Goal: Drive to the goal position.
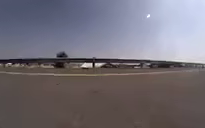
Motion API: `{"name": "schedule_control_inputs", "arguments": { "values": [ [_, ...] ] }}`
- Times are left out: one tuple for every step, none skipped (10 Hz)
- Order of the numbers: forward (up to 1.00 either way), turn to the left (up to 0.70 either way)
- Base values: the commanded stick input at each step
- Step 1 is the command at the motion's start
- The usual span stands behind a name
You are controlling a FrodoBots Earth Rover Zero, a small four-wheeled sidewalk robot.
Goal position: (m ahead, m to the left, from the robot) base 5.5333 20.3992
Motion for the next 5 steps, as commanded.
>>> {"name": "schedule_control_inputs", "arguments": {
  "values": [
    [0.00,0.70],
    [0.00,0.70],
    [0.00,0.70],
    [0.00,0.70],
    [0.00,0.70]
  ]
}}
